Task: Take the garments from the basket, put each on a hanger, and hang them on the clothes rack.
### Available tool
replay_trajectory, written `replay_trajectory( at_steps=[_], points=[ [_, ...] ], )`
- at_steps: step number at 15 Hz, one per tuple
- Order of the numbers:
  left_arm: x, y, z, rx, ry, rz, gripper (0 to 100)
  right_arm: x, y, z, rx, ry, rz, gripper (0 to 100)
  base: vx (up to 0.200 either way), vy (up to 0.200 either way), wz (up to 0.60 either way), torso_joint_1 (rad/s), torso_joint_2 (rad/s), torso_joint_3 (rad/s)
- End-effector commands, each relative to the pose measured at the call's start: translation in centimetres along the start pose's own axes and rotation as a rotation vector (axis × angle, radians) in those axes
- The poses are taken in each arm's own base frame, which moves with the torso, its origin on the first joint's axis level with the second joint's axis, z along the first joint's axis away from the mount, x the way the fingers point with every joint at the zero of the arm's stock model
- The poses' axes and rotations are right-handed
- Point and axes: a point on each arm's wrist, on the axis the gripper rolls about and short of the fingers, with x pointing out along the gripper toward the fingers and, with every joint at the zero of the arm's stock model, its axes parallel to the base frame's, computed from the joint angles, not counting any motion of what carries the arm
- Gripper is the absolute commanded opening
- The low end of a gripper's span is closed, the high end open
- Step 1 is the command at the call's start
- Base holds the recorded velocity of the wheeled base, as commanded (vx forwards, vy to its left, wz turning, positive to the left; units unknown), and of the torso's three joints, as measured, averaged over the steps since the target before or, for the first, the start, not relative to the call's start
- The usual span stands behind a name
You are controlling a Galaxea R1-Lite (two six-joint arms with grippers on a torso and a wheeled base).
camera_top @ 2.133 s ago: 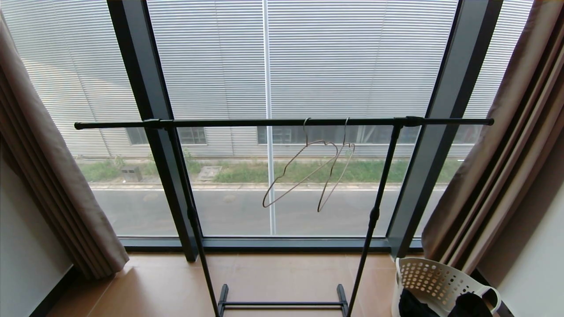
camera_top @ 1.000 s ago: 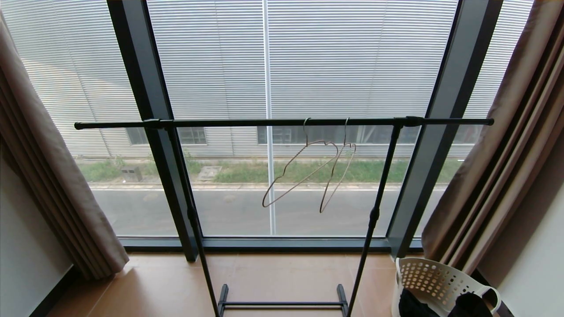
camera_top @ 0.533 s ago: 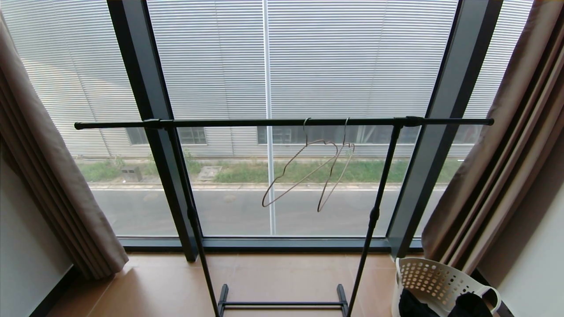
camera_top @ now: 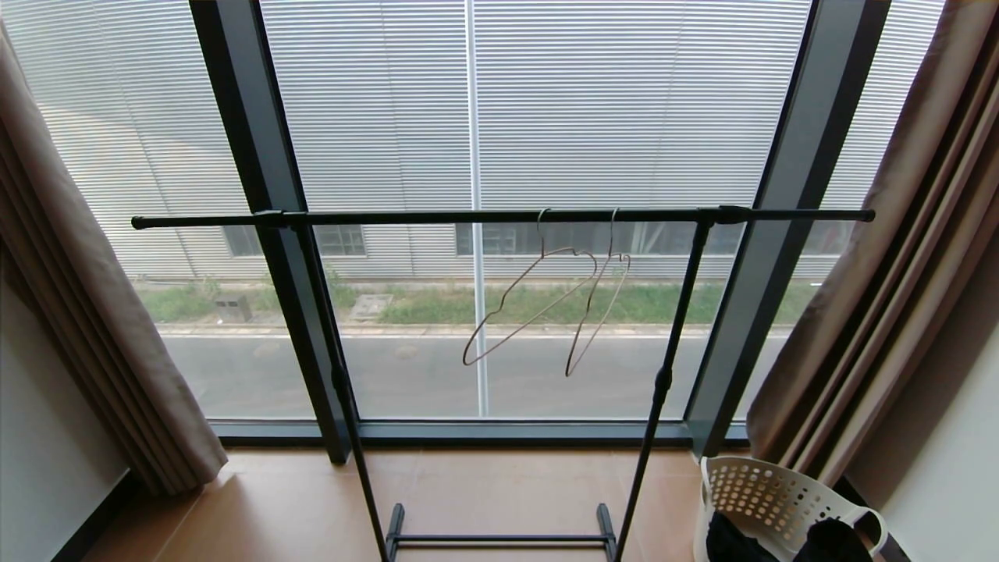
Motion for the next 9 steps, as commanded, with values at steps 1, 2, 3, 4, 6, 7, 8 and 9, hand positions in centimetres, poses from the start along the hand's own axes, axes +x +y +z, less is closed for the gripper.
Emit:
replay_trajectory(
  at_steps=[1, 2, 3, 4, 6, 7, 8, 9],
  points=[
    [0.01, 0.0, -0.01, -0.001, 0.003, 0.0, 100, 0.0, 0.0, -0.01, 0.0, 0.0, 0.0, 100, 0.0, 0.0, 0.0, -0.115, 0.28, 0.139],
    [0.01, 0.0, -0.01, -0.003, 0.003, 0.002, 100, 0.01, 0.0, 0.0, 0.0, 0.002, 0.0, 100, 0.0, 0.0, 0.0, -0.149, 0.33, 0.188],
    [0.01, 0.0, -0.01, -0.001, 0.003, 0.0, 100, 0.0, 0.0, -0.01, -0.002, 0.0, 0.0, 100, 0.0, 0.0, 0.0, -0.149, 0.35, 0.188],
    [0.01, 0.0, -0.01, -0.001, 0.003, 0.0, 100, 0.01, 0.0, -0.02, -0.002, 0.003, 0.0, 100, 0.0, 0.0, 0.0, -0.154, 0.37, 0.203],
    [0.01, 0.0, -0.01, -0.003, 0.003, 0.002, 100, 0.01, 0.0, -0.02, -0.002, 0.003, 0.0, 100, 0.0, 0.0, 0.0, -0.158, 0.37, 0.205],
    [0.01, 0.01, -0.01, -0.003, 0.003, 0.0, 100, 0.0, 0.0, -0.02, -0.002, 0.002, 0.0, 100, 0.0, 0.0, 0.0, -0.163, 0.36, 0.222],
    [0.01, 0.0, -0.01, -0.001, 0.003, 0.002, 100, 0.01, 0.0, -0.02, -0.002, 0.003, 0.0, 100, 0.0, 0.0, 0.0, -0.159, 0.37, 0.207],
    [0.01, 0.0, -0.01, -0.003, 0.003, 0.002, 100, 0.01, 0.0, -0.02, -0.002, 0.003, 0.0, 100, 0.0, 0.0, 0.0, -0.163, 0.38, 0.222]
  ],
)
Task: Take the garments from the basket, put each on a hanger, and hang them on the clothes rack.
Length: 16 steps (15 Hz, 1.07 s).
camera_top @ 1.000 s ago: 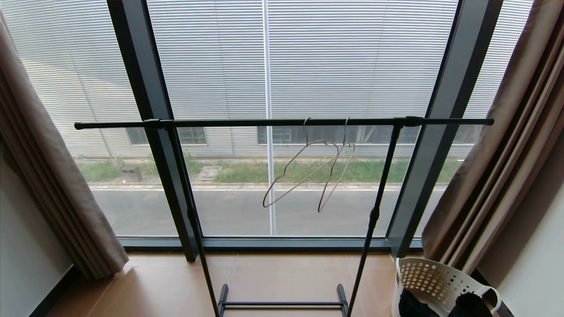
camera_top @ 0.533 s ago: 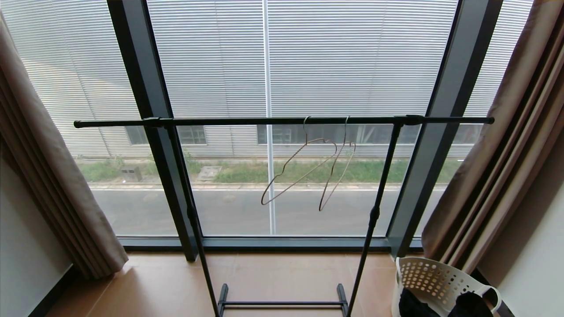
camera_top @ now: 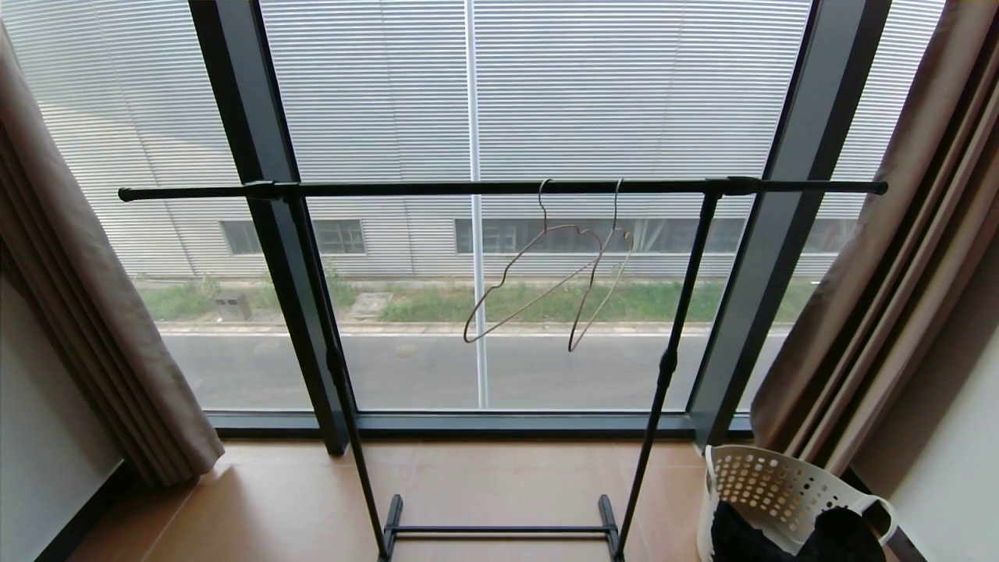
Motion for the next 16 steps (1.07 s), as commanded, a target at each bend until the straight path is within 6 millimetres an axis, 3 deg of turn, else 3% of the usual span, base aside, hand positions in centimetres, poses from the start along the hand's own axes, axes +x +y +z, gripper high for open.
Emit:
replay_trajectory(
  at_steps=[1, 16],
  points=[
    [0.01, 0.0, 0.0, -0.001, 0.001, 0.0, 100, 0.0, 0.0, 0.0, 0.0, -0.001, 0.0, 100, 0.0, 0.0, 0.0, -0.163, 0.37, 0.222],
    [0.01, 0.0, 0.0, -0.002, 0.001, 0.002, 100, 0.01, 0.0, 0.0, 0.0, 0.001, 0.0, 100, 0.0, 0.0, 0.0, -0.204, 0.52, 0.314]
  ],
)
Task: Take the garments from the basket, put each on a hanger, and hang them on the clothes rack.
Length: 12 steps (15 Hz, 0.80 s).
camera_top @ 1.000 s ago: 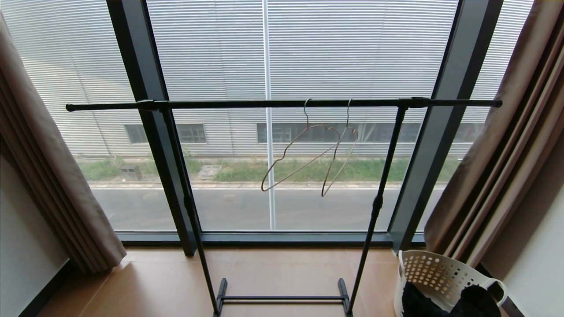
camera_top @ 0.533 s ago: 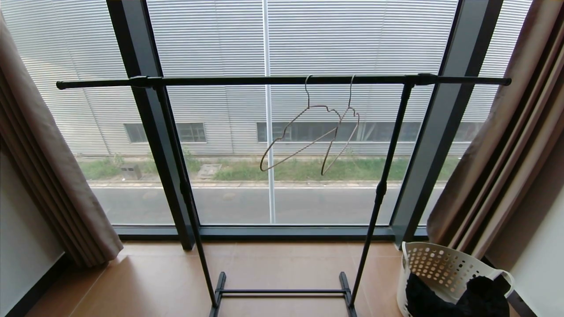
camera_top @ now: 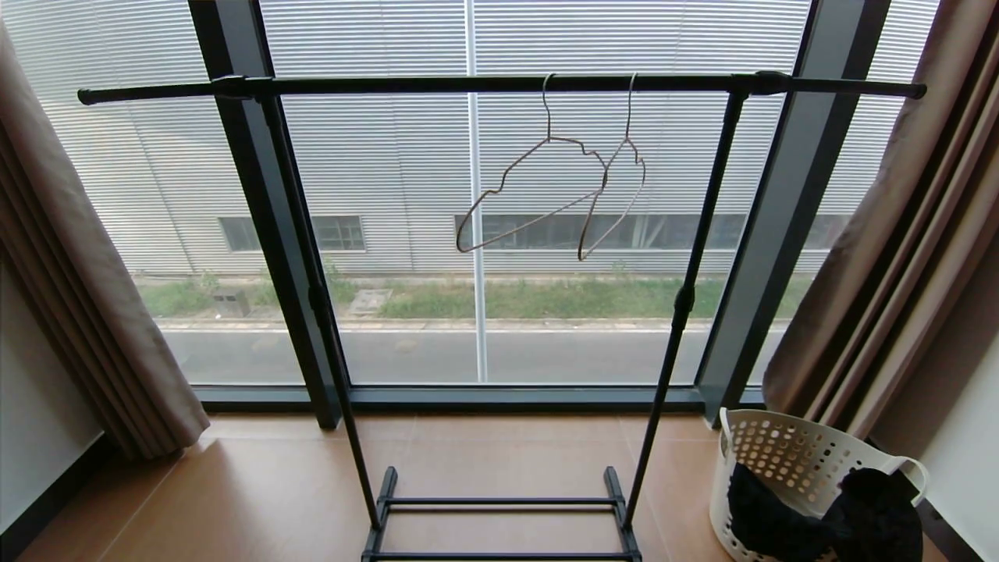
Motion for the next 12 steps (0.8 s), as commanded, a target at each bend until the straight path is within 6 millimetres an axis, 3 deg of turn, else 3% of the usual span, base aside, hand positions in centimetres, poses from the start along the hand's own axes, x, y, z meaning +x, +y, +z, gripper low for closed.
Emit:
replay_trajectory(
  at_steps=[1, 7, 12],
  points=[
    [0.01, 0.0, 0.0, 0.0, 0.001, 0.0, 100, 0.01, 0.0, 0.0, 0.001, 0.001, 0.0, 100, 0.0, 0.0, 0.0, -0.159, 0.49, 0.32],
    [0.01, 0.0, 0.0, -0.002, 0.001, 0.0, 100, 0.01, 0.0, 0.0, 0.001, 0.001, 0.0, 100, 0.0, 0.0, 0.0, -0.135, 0.45, 0.311],
    [0.01, 0.0, 0.02, 0.0, 0.0, 0.0, 100, 0.01, 0.0, 0.0, -0.001, 0.001, 0.0, 100, 0.0, 0.0, 0.0, -0.015, 0.06, 0.043]
  ],
)
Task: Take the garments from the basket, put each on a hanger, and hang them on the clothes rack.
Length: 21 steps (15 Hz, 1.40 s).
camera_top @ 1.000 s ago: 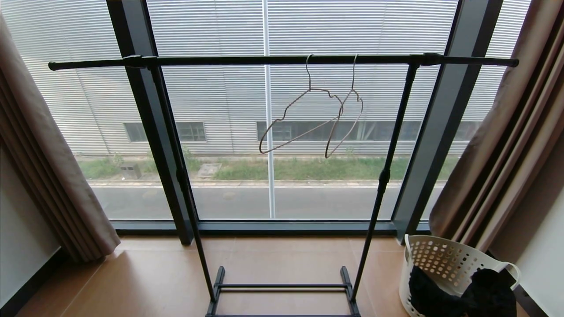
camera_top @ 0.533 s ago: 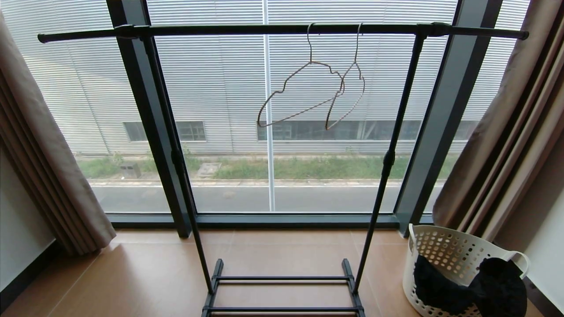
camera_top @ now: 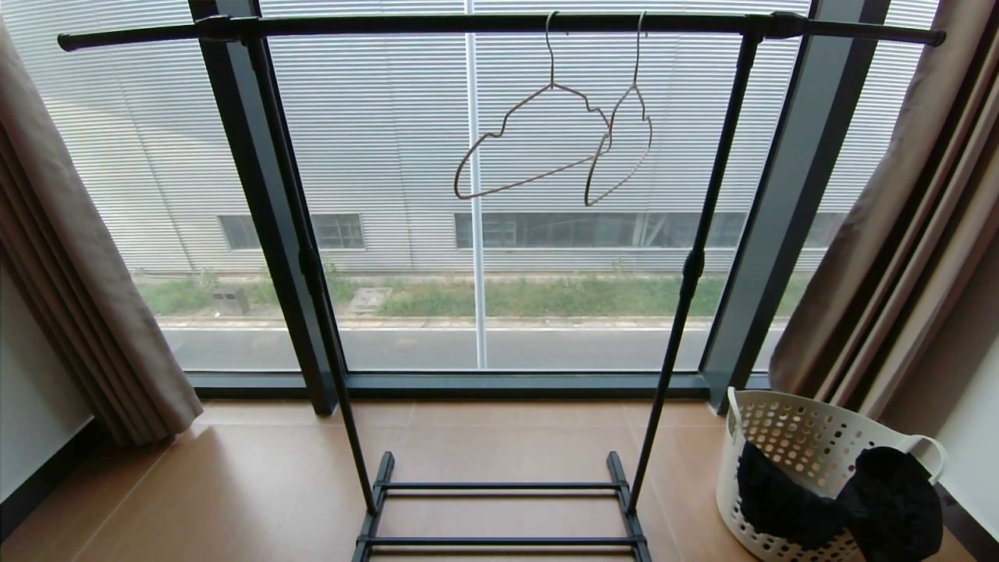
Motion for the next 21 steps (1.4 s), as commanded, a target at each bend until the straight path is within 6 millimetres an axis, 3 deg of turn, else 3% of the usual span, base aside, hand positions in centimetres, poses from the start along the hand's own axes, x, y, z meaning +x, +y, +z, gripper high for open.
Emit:
replay_trajectory(
  at_steps=[1, 5, 12, 21],
  points=[
    [0.01, 0.0, 0.0, 0.0, 0.001, 0.0, 100, 0.01, 0.0, 0.0, 0.0, 0.001, 0.0, 100, 0.0, 0.0, -0.6, -0.002, 0.01, 0.002],
    [0.01, 0.0, -0.01, -0.002, 0.003, 0.0, 100, 0.01, 0.0, 0.0, 0.0, 0.001, 0.0, 100, 0.0, 0.0, -0.6, -0.001, 0.0, 0.004],
    [0.01, 0.0, -0.01, -0.002, 0.003, 0.003, 100, 0.01, 0.0, 0.0, 0.0, 0.001, 0.0, 100, 0.0, 0.0, 0.0, 0.0, 0.0, 0.0],
    [0.01, 0.0, -0.01, -0.002, 0.003, 0.003, 100, 0.01, 0.0, 0.0, 0.0, 0.001, 0.0, 100, 0.0, -0.2, 0.0, 0.005, 0.0, 0.002]
  ],
)
